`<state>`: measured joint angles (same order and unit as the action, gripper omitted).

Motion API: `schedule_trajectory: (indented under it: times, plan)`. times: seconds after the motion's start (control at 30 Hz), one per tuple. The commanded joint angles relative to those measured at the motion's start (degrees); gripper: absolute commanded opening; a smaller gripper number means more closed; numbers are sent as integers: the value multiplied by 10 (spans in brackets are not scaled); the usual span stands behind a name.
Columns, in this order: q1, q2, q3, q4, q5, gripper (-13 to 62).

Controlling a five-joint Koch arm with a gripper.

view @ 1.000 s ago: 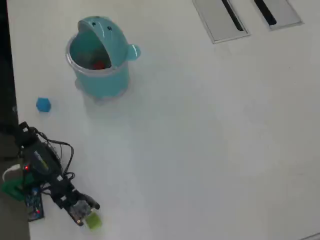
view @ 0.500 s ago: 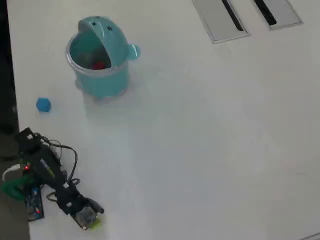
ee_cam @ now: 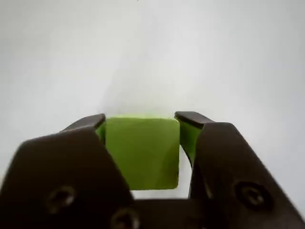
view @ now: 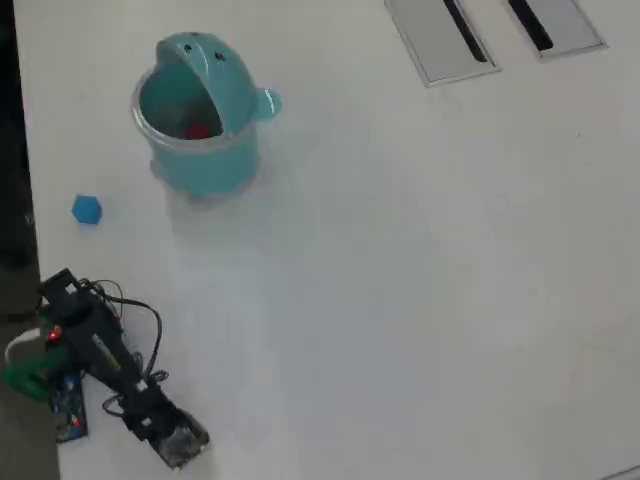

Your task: Grasp RGB lego blocks and put them in the bin one by one.

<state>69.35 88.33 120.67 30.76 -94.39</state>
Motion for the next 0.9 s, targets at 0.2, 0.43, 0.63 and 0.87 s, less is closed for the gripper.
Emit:
schedule_trajectory:
  times: [0.2, 0.43, 0.63, 0.87]
  plan:
    - [4, 8, -47, -33, 11, 126]
    - [7, 36, -58, -33, 12, 127]
    - [-25, 86, -82, -18, 36, 126]
    - [-85, 154, -80, -27, 59, 126]
